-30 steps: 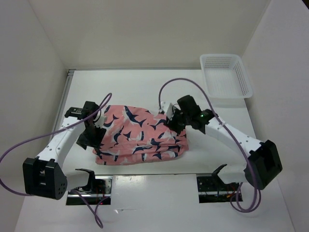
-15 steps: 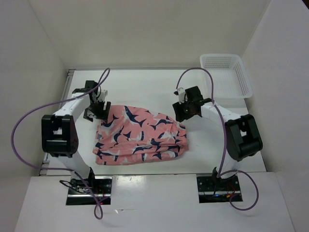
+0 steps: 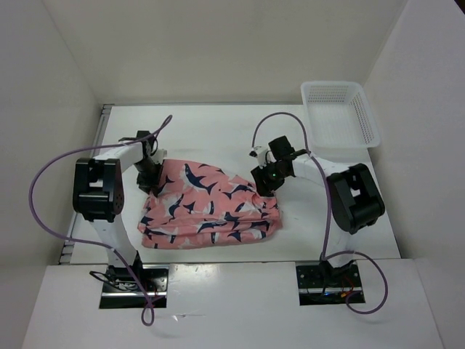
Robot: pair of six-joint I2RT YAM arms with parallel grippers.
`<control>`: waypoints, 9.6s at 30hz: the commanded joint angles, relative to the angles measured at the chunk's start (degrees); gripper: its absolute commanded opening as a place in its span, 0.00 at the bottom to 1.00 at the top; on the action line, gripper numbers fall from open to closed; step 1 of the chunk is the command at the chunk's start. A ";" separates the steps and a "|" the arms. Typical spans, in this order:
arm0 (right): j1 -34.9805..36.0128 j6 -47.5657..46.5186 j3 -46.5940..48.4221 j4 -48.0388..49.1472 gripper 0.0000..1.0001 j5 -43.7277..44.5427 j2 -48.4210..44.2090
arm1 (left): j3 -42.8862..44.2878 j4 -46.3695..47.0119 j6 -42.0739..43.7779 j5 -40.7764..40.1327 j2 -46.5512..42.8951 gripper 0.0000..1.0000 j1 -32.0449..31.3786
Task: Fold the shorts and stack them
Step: Fold the shorts
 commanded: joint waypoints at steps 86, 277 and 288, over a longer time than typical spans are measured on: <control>-9.01 12.54 18.69 1.39 0.53 -7.54 8.14 | 6.19 2.83 0.10 3.14 -0.16 0.01 1.68; -4.71 22.22 -1.01 14.93 0.48 10.31 3.67 | 30.97 -1.65 0.10 1.21 15.56 0.94 -23.37; -7.52 25.98 -3.46 12.90 0.73 4.41 -0.82 | 26.34 0.45 0.10 -8.44 17.06 0.95 -25.92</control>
